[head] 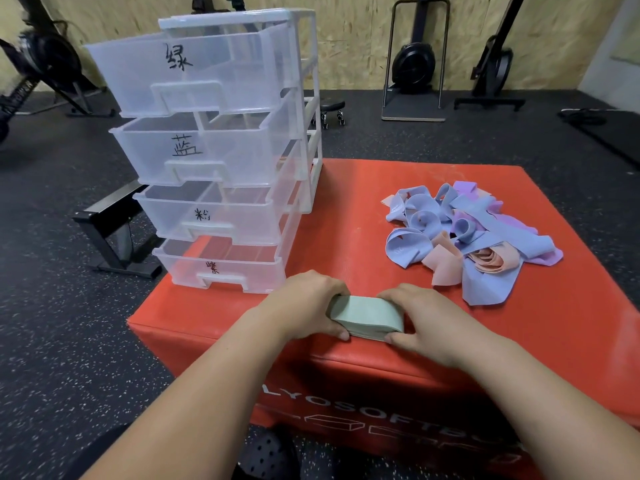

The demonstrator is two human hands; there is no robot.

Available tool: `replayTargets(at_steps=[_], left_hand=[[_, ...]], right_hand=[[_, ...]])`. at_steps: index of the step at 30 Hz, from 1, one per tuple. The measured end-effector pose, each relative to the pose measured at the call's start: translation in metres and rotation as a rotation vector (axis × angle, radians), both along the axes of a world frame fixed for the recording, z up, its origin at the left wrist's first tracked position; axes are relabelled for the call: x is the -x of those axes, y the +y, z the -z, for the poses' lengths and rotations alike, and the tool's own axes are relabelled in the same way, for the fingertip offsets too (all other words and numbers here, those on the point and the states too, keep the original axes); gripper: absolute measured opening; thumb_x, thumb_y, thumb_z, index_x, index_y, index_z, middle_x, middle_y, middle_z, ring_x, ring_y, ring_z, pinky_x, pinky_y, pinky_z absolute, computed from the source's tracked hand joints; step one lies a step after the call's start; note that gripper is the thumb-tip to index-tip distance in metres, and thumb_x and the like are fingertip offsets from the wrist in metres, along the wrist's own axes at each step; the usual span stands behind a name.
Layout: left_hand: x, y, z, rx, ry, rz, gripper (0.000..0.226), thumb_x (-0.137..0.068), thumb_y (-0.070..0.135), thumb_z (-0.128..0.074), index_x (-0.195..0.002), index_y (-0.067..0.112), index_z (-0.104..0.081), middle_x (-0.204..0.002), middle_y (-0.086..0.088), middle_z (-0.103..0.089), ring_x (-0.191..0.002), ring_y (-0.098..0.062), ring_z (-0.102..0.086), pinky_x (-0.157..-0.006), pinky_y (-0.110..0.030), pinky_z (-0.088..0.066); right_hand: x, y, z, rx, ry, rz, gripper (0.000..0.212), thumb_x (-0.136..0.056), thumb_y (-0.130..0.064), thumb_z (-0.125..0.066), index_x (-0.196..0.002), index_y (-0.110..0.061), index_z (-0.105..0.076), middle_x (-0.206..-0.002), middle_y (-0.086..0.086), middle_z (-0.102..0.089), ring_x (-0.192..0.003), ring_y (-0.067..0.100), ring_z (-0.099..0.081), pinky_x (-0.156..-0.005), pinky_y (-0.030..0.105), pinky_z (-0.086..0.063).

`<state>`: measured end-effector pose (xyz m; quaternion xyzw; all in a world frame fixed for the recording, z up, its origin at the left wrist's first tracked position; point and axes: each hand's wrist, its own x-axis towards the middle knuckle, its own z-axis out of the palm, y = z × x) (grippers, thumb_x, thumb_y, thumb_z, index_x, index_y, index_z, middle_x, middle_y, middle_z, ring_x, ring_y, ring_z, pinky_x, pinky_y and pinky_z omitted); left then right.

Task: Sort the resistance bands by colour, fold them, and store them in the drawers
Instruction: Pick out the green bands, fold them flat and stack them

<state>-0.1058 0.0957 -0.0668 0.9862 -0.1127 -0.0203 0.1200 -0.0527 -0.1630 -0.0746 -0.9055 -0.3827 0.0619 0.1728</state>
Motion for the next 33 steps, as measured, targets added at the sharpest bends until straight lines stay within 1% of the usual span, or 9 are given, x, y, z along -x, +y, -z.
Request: replayTargets(at_steps=[5, 11, 14, 16, 18, 23, 27, 31, 33], left_hand=[[0.005, -0.006, 0.001, 0.010, -0.062, 0.033, 0.085, -0.067, 0.061, -0.090, -0.141, 0.035, -0.057, -0.124, 0.012, -0.068, -0.113, -0.015, -0.062, -0.091, -0.040, -0.055], [0.003, -0.003, 0.008, 0.124, -0.058, 0.054, 0.067, -0.070, 0.053, -0.092, -0.129, 0.035, -0.067, -0.107, 0.012, -0.071, -0.097, -0.013, -0.063, -0.083, -0.041, -0.054], [0.004, -0.004, 0.010, 0.122, -0.079, 0.065, 0.065, -0.071, 0.053, -0.092, -0.128, 0.035, -0.068, -0.104, 0.011, -0.072, -0.093, -0.012, -0.063, -0.080, -0.041, -0.054], [0.003, -0.004, 0.012, 0.130, -0.084, 0.074, 0.066, -0.071, 0.052, -0.092, -0.130, 0.035, -0.068, -0.105, 0.012, -0.072, -0.093, -0.011, -0.063, -0.081, -0.040, -0.054], [0.004, -0.003, 0.013, 0.140, -0.089, 0.076, 0.067, -0.071, 0.052, -0.092, -0.130, 0.035, -0.067, -0.107, 0.012, -0.073, -0.094, -0.011, -0.064, -0.081, -0.040, -0.054], [0.008, -0.003, 0.016, 0.138, -0.130, 0.041, 0.087, -0.072, 0.053, -0.092, -0.148, 0.033, -0.054, -0.127, 0.010, -0.069, -0.113, -0.016, -0.065, -0.091, -0.038, -0.053], [0.013, -0.005, 0.012, 0.260, -0.063, 0.013, 0.111, -0.072, 0.062, -0.089, -0.163, 0.033, -0.032, -0.141, 0.011, -0.053, -0.121, -0.009, -0.056, -0.101, -0.029, -0.048], [0.001, -0.007, -0.001, 0.643, 0.057, -0.096, 0.082, -0.085, 0.058, -0.082, -0.155, 0.037, -0.046, -0.138, 0.019, -0.060, -0.112, -0.003, -0.064, -0.102, -0.032, -0.054], [-0.010, -0.006, -0.006, 0.751, 0.073, -0.140, 0.057, -0.088, 0.056, -0.080, -0.138, 0.038, -0.062, -0.122, 0.017, -0.071, -0.102, -0.003, -0.069, -0.094, -0.032, -0.057]], right_hand=[[0.001, 0.004, 0.006, -0.024, -0.034, 0.024, 0.069, -0.070, -0.058, -0.085, -0.132, -0.041, -0.059, -0.111, -0.018, -0.064, -0.104, 0.011, -0.059, -0.092, 0.034, -0.049], [0.002, 0.001, -0.002, 0.005, 0.106, 0.087, 0.096, -0.068, -0.067, -0.084, -0.151, -0.034, -0.046, -0.136, -0.010, -0.058, -0.124, 0.012, -0.057, -0.106, 0.032, -0.046], [0.001, 0.003, -0.013, -0.016, 0.302, 0.296, 0.088, -0.086, -0.076, -0.061, -0.155, -0.024, -0.041, -0.136, 0.002, -0.062, -0.114, 0.013, -0.059, -0.094, 0.028, -0.043], [0.003, 0.007, -0.014, -0.006, 0.331, 0.384, 0.072, -0.095, -0.070, -0.052, -0.146, -0.020, -0.051, -0.122, 0.004, -0.070, -0.105, 0.015, -0.062, -0.088, 0.029, -0.044], [0.005, 0.013, -0.009, -0.018, 0.361, 0.422, 0.061, -0.092, -0.062, -0.063, -0.136, -0.021, -0.057, -0.112, -0.001, -0.069, -0.101, 0.017, -0.065, -0.091, 0.034, -0.051], [0.014, 0.029, -0.006, -0.334, 0.453, 0.586, 0.053, -0.074, -0.038, -0.082, -0.121, -0.029, -0.058, -0.100, -0.006, -0.069, -0.089, 0.013, -0.068, -0.079, 0.034, -0.054], [0.005, 0.036, -0.022, -0.485, 0.385, 0.471, 0.055, -0.067, -0.021, -0.083, -0.115, -0.035, -0.058, -0.088, -0.005, -0.069, -0.071, 0.011, -0.066, -0.075, 0.038, -0.058], [-0.018, 0.045, -0.057, -0.436, 0.291, 0.225, 0.065, -0.069, -0.017, -0.083, -0.123, -0.043, -0.058, -0.091, -0.009, -0.064, -0.074, 0.011, -0.063, -0.070, 0.019, -0.050], [-0.036, 0.053, -0.073, -0.404, 0.330, 0.127, 0.068, -0.069, -0.020, -0.082, -0.126, -0.046, -0.057, -0.099, -0.008, -0.063, -0.082, 0.016, -0.066, -0.072, 0.025, -0.055]])
